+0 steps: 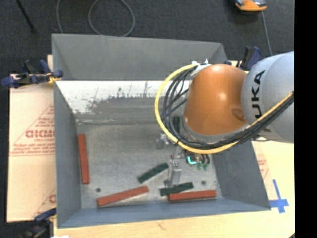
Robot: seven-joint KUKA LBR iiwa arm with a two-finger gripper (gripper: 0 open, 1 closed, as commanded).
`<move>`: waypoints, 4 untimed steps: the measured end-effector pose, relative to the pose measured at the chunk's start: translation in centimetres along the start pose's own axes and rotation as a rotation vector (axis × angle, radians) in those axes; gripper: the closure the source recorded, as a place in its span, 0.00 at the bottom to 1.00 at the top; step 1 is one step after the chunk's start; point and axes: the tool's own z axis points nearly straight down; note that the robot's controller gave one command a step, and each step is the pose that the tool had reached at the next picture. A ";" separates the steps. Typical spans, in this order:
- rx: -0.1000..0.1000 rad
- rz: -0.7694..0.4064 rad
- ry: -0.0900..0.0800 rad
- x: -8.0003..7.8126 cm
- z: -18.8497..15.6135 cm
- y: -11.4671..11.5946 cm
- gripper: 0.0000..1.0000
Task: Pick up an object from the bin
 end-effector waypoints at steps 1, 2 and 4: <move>0.002 -0.323 -0.009 0.5 14.3 -0.5 0.00; 0.001 -0.318 -0.007 0.5 14.2 -0.5 1.00; 0.003 -0.317 -0.015 -2.3 1.2 -0.5 1.00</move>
Offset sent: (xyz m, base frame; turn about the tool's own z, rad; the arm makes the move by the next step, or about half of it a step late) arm -0.0066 -0.0047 -0.1424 -0.3240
